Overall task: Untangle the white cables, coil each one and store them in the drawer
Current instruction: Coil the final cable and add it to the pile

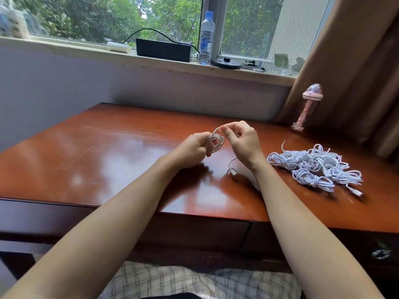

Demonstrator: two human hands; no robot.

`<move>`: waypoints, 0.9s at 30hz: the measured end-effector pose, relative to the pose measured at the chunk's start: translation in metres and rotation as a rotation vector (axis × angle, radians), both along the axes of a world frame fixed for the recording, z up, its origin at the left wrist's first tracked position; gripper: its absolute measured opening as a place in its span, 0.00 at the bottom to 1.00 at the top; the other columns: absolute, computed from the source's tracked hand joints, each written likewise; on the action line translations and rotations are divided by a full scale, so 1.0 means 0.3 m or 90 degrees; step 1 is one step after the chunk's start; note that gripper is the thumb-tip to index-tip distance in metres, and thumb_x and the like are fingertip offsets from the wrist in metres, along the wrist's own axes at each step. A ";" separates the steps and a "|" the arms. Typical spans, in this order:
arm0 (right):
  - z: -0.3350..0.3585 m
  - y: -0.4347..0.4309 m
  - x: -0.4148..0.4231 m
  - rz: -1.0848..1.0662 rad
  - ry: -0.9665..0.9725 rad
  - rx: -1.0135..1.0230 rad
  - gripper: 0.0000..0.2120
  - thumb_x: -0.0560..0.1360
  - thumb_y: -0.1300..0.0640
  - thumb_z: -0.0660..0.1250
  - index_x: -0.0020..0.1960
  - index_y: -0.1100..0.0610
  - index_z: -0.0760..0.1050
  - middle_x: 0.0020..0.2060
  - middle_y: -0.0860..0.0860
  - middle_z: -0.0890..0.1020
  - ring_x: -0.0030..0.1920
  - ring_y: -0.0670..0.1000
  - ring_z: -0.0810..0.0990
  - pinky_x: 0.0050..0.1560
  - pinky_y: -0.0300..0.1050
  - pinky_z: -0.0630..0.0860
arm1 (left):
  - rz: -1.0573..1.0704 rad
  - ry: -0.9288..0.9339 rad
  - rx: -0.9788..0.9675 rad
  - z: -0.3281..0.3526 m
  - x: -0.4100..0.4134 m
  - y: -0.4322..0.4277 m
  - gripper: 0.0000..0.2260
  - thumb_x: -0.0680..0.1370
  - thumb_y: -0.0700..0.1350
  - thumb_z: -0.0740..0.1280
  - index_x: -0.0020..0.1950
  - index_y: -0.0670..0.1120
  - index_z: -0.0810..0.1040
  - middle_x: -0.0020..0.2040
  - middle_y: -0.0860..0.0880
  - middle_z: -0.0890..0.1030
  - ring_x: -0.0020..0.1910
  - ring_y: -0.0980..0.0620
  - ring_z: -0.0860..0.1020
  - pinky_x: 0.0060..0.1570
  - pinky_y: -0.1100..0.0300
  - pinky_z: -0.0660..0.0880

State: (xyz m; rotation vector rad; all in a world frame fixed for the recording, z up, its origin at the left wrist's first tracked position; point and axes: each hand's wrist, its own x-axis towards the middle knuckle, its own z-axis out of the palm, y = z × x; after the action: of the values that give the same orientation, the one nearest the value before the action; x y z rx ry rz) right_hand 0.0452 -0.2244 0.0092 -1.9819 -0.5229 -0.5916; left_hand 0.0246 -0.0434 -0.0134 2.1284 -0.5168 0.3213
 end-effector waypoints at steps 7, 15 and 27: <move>0.010 -0.003 0.004 0.006 0.048 0.082 0.02 0.76 0.56 0.74 0.46 0.51 0.85 0.42 0.53 0.86 0.36 0.41 0.77 0.42 0.38 0.72 | -0.077 0.009 -0.105 0.023 -0.024 -0.034 0.06 0.81 0.30 0.60 0.50 0.39 0.74 0.38 0.49 0.75 0.35 0.57 0.73 0.41 0.57 0.73; 0.001 -0.004 0.004 0.040 0.136 0.118 0.05 0.72 0.54 0.79 0.42 0.53 0.84 0.30 0.52 0.76 0.30 0.45 0.67 0.31 0.40 0.64 | -0.074 0.001 -0.105 0.022 -0.010 -0.029 0.06 0.79 0.29 0.62 0.51 0.37 0.75 0.39 0.50 0.75 0.39 0.53 0.73 0.46 0.53 0.73; -0.018 0.023 -0.008 0.128 0.183 0.092 0.13 0.73 0.51 0.78 0.48 0.61 0.85 0.39 0.62 0.84 0.35 0.44 0.74 0.39 0.41 0.68 | 0.115 -0.077 -0.139 0.020 0.014 -0.022 0.08 0.81 0.33 0.60 0.55 0.44 0.63 0.39 0.49 0.77 0.34 0.58 0.75 0.38 0.60 0.73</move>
State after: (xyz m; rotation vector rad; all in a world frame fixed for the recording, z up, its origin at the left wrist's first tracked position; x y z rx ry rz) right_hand 0.0428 -0.2175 0.0038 -1.8122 -0.4785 -0.2085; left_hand 0.0288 -0.0499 -0.0074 1.9546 -0.3417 0.5847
